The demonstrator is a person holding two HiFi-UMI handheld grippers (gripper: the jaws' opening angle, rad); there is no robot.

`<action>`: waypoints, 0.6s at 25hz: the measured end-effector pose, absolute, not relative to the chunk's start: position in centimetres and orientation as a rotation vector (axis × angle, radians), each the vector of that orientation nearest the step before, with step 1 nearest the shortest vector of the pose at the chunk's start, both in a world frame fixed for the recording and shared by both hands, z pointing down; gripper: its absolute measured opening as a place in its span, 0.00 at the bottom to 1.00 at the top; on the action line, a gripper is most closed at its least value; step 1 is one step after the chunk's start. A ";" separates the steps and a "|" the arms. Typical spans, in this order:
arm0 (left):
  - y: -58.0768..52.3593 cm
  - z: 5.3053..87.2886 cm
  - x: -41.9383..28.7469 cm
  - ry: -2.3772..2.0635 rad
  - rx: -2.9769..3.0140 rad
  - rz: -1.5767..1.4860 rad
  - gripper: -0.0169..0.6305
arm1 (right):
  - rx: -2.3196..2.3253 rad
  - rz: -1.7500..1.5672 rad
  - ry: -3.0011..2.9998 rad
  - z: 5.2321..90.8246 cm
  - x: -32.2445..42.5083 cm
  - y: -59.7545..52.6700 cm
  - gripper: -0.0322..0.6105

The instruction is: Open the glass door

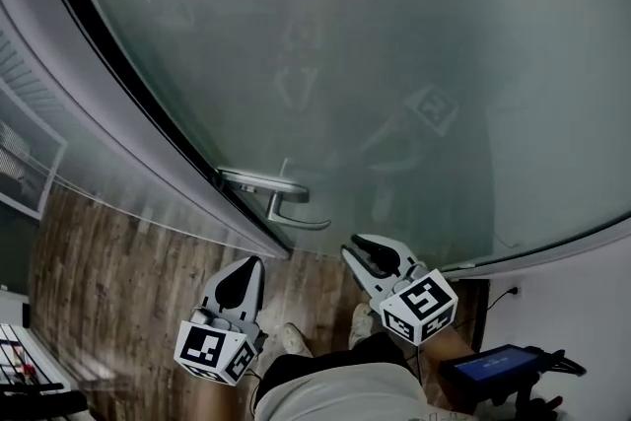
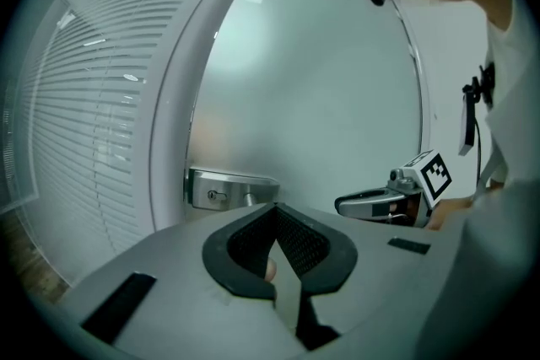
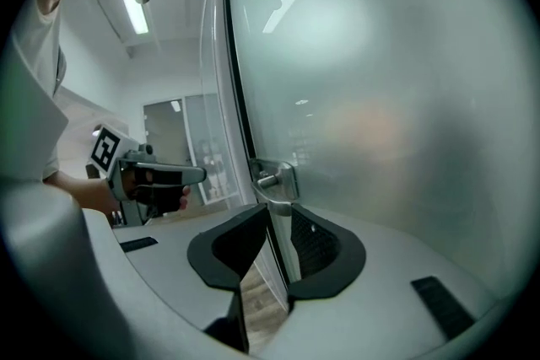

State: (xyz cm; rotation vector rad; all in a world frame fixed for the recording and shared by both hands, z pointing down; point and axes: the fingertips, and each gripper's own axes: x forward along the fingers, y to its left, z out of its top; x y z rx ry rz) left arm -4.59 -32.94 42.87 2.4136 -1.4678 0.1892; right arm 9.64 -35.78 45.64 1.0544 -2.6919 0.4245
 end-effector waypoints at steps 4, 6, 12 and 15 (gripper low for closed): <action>-32.2 43.2 -4.1 -1.483 2.404 0.179 0.03 | 0.961 0.316 -2.636 46.2 9.2 -35.8 0.22; -31.9 43.9 -4.7 -1.482 2.397 0.169 0.02 | 0.908 0.229 -2.587 47.0 8.0 -36.0 0.25; -31.7 45.2 -6.5 -1.482 2.393 0.178 0.02 | 0.891 0.143 -2.489 48.8 6.7 -37.7 0.30; -31.8 44.7 -6.7 -1.481 2.394 0.167 0.03 | 0.879 0.126 -2.455 48.8 7.0 -38.3 0.30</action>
